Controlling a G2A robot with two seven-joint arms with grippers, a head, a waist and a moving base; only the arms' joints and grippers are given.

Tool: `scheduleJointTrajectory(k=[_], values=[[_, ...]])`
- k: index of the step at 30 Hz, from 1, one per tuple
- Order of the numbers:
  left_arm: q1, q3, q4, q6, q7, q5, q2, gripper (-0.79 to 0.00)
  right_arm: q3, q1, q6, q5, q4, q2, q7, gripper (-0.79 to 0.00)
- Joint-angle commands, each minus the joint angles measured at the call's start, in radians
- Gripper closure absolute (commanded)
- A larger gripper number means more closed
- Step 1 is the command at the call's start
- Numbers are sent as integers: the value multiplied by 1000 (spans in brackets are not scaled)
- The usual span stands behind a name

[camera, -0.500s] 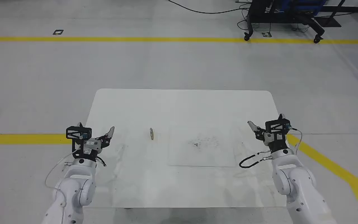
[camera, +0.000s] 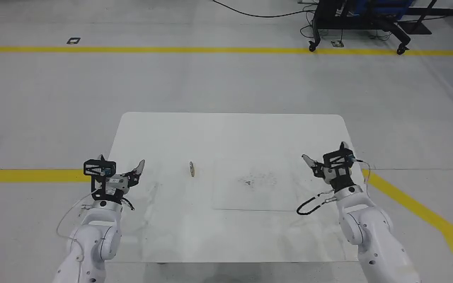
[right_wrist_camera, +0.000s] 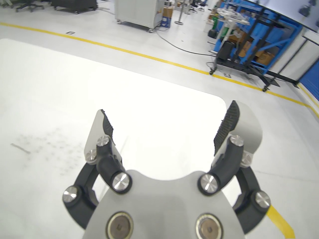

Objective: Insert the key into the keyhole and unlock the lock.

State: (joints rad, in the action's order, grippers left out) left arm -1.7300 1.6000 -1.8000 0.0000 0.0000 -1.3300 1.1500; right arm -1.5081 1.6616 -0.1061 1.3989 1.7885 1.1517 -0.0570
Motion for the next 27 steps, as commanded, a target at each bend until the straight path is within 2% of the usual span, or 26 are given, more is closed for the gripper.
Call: scheduleJointTrajectory(k=[1,5,15,16,18,21,27], values=[[0,0,0,0,0,0,0,-785,63,-44,-34,19,-19,5,-31,-785],[0,0,0,0,0,0,0,-785,129,-90,-155,45,-45,6,-10,-785],[0,0,0,0,0,0,0,-785,129,-90,-155,45,-45,6,-10,-785],[0,0,0,0,0,0,0,-785,139,-88,-178,42,-47,6,-9,-785],[0,0,0,0,0,0,0,-785,155,-100,-275,26,-56,3,1,-785],[0,0,0,0,0,0,0,-785,146,-119,-410,-63,-91,0,77,-785],[0,0,0,0,0,0,0,-785,136,-165,-701,-73,-170,-19,113,-785]])
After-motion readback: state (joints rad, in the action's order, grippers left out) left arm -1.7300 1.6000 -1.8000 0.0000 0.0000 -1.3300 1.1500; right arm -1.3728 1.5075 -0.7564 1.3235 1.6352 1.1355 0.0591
